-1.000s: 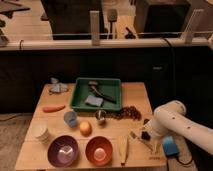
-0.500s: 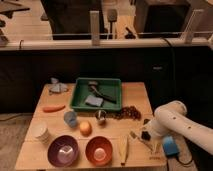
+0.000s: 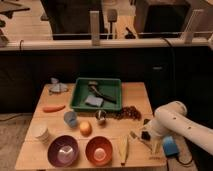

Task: Place eraser in purple bowl

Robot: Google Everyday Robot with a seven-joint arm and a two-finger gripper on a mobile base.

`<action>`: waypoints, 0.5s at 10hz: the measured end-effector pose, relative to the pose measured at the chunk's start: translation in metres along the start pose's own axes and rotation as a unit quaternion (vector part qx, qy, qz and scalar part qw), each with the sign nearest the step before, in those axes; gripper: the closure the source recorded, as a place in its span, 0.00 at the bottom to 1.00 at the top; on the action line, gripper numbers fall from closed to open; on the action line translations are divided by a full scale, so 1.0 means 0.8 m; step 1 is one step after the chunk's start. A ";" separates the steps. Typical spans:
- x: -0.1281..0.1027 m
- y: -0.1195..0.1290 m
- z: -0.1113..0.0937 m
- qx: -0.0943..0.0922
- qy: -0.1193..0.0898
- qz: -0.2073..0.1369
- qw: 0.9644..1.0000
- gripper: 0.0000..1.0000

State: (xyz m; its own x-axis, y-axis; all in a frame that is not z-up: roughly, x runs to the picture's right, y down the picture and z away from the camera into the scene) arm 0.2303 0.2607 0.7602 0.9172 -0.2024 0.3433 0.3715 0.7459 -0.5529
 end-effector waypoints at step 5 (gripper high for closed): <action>-0.001 0.005 0.003 -0.002 -0.002 0.014 1.000 0.20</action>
State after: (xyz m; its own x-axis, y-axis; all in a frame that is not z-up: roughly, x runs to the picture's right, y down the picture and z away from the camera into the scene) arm 0.2308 0.2656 0.7593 0.9267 -0.1785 0.3307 0.3460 0.7487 -0.5654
